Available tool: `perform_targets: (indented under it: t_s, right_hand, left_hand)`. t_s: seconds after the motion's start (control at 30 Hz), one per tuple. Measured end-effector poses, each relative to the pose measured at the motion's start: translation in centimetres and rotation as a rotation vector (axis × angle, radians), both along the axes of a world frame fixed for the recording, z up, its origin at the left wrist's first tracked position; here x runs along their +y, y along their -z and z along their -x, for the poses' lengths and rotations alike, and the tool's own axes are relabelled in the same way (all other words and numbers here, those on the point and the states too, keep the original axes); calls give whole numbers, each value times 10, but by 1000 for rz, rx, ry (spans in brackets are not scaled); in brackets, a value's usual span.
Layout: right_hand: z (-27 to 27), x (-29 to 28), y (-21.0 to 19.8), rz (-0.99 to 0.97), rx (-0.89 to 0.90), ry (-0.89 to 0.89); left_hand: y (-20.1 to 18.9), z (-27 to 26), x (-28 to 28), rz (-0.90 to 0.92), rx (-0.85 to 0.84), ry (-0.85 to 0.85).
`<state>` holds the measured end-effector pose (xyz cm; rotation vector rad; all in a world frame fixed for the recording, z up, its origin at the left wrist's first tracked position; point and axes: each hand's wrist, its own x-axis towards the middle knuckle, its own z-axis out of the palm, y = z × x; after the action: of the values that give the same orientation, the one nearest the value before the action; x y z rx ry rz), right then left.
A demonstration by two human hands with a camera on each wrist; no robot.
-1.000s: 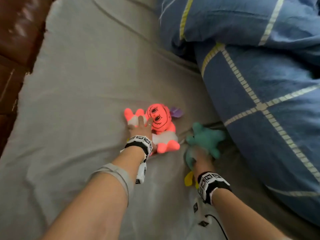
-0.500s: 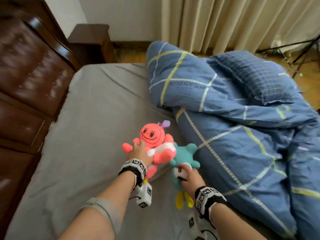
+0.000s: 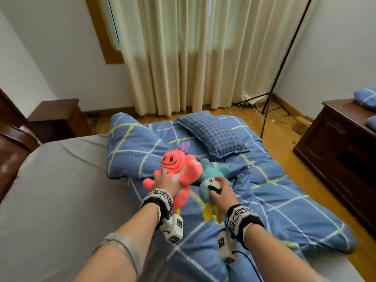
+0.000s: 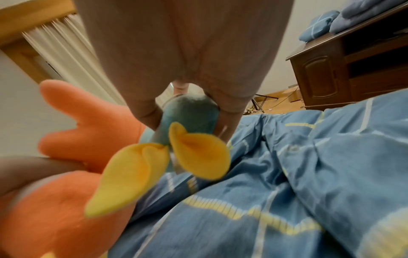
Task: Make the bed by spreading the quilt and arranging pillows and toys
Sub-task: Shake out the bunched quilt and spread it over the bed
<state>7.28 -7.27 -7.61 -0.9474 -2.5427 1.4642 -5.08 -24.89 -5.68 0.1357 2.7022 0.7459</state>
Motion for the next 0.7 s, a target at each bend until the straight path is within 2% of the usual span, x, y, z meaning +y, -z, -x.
perform_targets:
  t_s: [0.07, 0.13, 0.2, 0.27, 0.33, 0.37, 0.43, 0.53, 0.6, 0.7]
  right_hand:
    - [5, 48, -1, 29, 7, 4]
    - [24, 89, -9, 57, 59, -1]
    - [53, 123, -18, 101, 123, -9]
    - [84, 152, -24, 287, 181, -37]
    - [102, 177, -24, 441, 154, -34]
    - [103, 188, -19, 410, 105, -47]
    - [91, 204, 9, 251, -83, -75]
    - [56, 220, 79, 124, -317, -38]
    - [40, 225, 126, 126, -369, 48]
    - [19, 224, 183, 176, -537, 133]
  left_hand:
    - [-6, -4, 52, 18, -7, 19]
    - [-18, 4, 94, -30, -11, -64]
    - [-35, 21, 125, -184, -26, -226]
    - [-47, 46, 150, -355, 27, -307]
    - [-57, 63, 168, -456, 81, -281]
    - [-53, 69, 175, -457, 86, -232]
    - [-30, 67, 182, -344, 45, -140]
    - [30, 53, 185, -73, -76, -41]
    - [70, 48, 189, 55, -115, 34]
    - [129, 40, 194, 175, -187, 140]
